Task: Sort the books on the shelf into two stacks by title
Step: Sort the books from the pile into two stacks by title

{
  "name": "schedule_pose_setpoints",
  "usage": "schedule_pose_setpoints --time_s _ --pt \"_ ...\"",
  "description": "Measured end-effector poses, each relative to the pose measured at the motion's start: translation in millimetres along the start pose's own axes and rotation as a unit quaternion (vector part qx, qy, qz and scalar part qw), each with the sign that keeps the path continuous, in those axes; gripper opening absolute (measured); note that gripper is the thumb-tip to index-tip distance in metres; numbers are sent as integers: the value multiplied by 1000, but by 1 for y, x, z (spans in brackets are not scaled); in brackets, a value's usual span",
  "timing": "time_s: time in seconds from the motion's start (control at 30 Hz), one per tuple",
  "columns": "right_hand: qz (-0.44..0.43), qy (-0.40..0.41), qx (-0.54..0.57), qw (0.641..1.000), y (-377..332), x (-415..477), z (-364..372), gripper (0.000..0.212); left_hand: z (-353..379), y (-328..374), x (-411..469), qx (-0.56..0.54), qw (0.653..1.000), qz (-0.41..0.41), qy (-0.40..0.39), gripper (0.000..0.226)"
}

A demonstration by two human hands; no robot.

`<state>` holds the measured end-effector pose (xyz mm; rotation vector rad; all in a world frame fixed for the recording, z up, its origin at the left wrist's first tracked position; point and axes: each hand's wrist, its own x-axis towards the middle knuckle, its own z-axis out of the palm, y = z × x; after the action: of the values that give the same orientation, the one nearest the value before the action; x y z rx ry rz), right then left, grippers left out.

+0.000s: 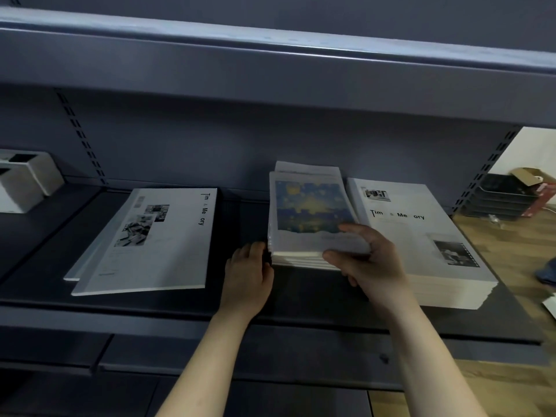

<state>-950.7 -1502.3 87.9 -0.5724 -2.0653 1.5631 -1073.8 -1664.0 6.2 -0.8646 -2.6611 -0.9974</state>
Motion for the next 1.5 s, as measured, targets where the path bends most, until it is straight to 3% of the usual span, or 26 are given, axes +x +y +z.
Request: schedule_pose_setpoints --time_s 0.2,0.5,0.97,1.5 --pt "-78 73 -141 984 11 8 5 47 -6 -2 4 27 999 10 -23 31" --pt "-119 73 -183 973 12 26 10 48 -4 -8 5 87 996 0 -16 27" --pt "-152 111 -187 964 24 42 25 54 -4 -9 6 80 997 0 -8 30" --pt "-92 70 -91 989 16 43 21 27 -4 -9 8 74 997 -2 -3 26"
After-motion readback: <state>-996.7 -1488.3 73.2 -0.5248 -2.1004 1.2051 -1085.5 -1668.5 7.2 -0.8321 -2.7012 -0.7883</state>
